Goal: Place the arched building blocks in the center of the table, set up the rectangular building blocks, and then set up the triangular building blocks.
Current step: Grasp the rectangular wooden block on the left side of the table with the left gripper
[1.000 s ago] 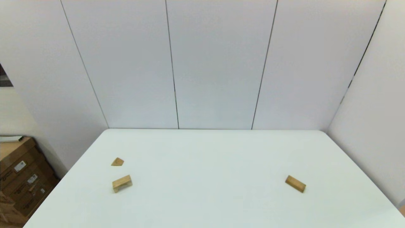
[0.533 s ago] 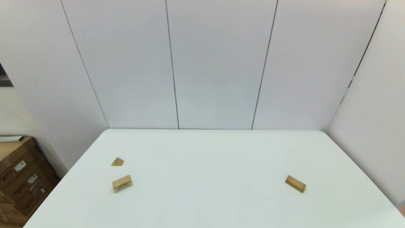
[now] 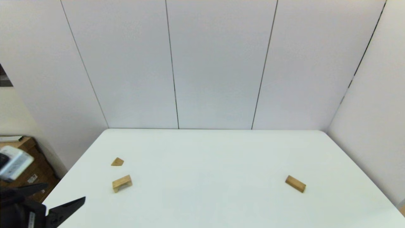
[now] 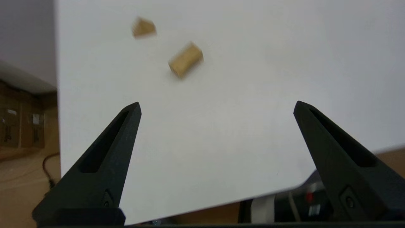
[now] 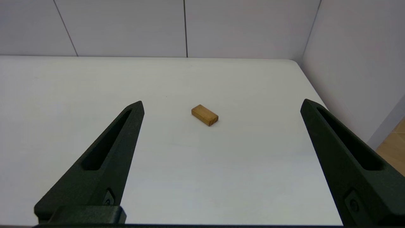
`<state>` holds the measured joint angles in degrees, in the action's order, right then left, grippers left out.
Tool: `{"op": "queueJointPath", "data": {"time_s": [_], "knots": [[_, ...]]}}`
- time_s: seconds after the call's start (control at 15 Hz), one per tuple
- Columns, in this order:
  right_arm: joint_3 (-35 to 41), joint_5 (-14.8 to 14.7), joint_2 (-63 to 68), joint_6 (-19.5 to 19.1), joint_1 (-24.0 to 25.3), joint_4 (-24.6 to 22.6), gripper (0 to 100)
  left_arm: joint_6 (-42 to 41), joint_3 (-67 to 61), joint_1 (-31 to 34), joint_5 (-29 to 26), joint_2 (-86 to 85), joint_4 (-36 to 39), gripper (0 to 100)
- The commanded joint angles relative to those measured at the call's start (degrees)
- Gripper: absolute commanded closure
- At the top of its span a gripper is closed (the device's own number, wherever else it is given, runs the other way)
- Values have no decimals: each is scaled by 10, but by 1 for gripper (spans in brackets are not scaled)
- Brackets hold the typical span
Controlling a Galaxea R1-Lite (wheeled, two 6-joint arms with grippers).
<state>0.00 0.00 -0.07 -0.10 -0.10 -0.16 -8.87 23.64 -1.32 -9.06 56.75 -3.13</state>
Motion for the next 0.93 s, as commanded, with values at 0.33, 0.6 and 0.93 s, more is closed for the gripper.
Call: {"op": "queueJointPath", "data": {"time_s": [0.33, 0.6, 0.93], "knots": [[0, 0, 1, 0, 0, 0, 0, -256, 11, 43, -35, 381, 110, 0], [0, 0, 0, 0, 0, 0, 0, -338, 30, 81, -33, 469, 190, 0], [0, 1, 0, 0, 0, 0, 0, -370, 90, 72, -90, 531, 189, 0]]}}
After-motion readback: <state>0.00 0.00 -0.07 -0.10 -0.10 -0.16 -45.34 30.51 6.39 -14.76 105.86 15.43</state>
